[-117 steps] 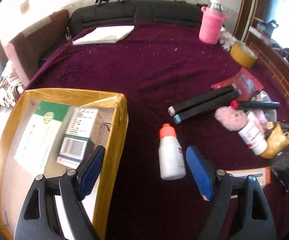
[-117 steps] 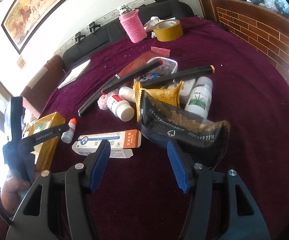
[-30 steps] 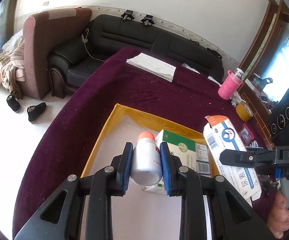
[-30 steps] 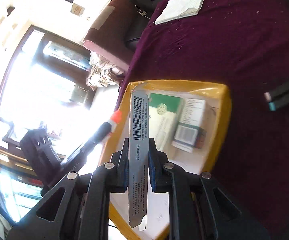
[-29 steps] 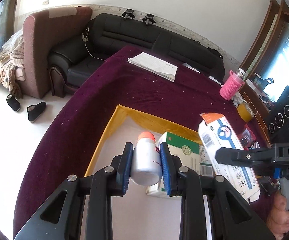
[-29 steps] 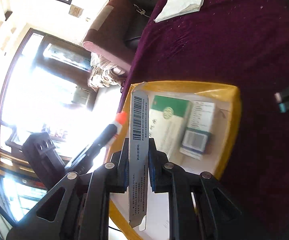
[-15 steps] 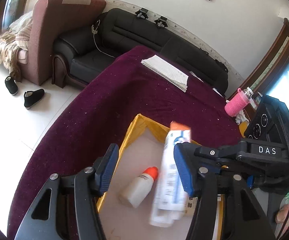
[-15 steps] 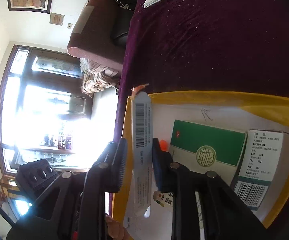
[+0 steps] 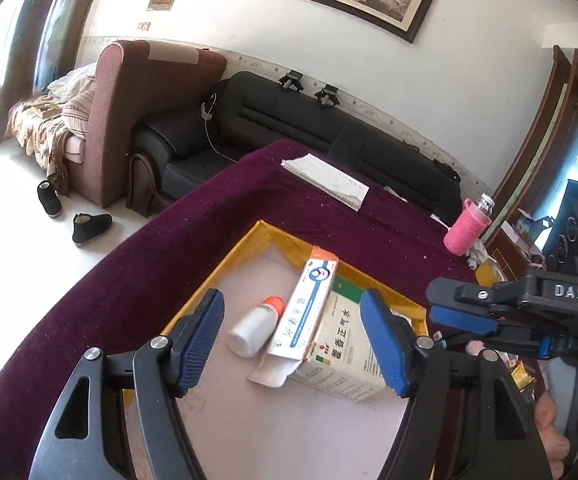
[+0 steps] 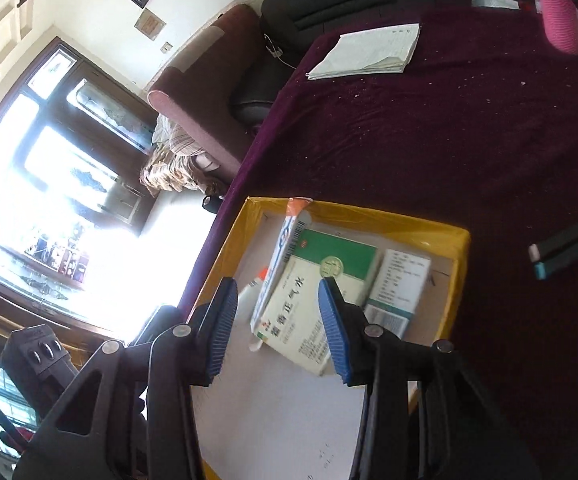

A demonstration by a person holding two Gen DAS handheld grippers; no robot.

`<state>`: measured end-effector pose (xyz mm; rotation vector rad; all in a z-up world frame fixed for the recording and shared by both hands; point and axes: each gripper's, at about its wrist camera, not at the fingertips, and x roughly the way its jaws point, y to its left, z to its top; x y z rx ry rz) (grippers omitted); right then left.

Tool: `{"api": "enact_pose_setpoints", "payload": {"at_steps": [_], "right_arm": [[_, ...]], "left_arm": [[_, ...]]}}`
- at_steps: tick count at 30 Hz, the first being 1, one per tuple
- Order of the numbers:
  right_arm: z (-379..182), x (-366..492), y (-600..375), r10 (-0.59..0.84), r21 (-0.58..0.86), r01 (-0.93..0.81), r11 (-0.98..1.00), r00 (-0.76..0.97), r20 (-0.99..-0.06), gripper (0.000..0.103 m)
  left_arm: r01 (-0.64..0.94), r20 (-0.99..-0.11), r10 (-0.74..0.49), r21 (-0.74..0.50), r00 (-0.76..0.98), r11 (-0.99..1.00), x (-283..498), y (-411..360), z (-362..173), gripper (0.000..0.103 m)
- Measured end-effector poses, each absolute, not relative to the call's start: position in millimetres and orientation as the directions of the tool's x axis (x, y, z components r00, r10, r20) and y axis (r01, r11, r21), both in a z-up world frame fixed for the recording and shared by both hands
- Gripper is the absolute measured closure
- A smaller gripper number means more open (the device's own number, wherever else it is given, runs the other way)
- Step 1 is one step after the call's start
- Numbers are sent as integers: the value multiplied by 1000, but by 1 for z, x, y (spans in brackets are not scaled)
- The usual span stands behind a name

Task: Organize objects
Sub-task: 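Carry the bottle and ointment box over the tray and open both tools, then grasp the black snack bag with the left tool and lift it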

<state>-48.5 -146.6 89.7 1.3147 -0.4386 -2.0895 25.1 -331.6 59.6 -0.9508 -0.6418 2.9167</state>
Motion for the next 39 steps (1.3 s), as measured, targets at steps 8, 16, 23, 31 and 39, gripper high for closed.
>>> {"api": "enact_pose_setpoints", "payload": {"at_steps": [8,16,23,31,39], "right_arm": [[91,-22,-79,-636,561,300,-772,-378,-673,63],[91,7,8,-579,542,227,-809,-469,-667,63],[96,42,127,-427,490,63,-869,-596,-680,58],[72,70,247,-215,432,-181,-883,-663,-717,56],[38,59,213,-476,583,-39,-812,-534,-698,53]], "left_arm": [[128,-619,176,-415,-766,-901,28,-313,47,38],[102,-650,197,-393,-734,-914,31,-288,48,38],[-7,-586,256,-392,-769,-920,62,-244,96,38],[-238,-598,417,-357,-684,-903,77,-155,113,20],[-168,-670,426,-416,-607,-894,67,-147,83,20]]}}
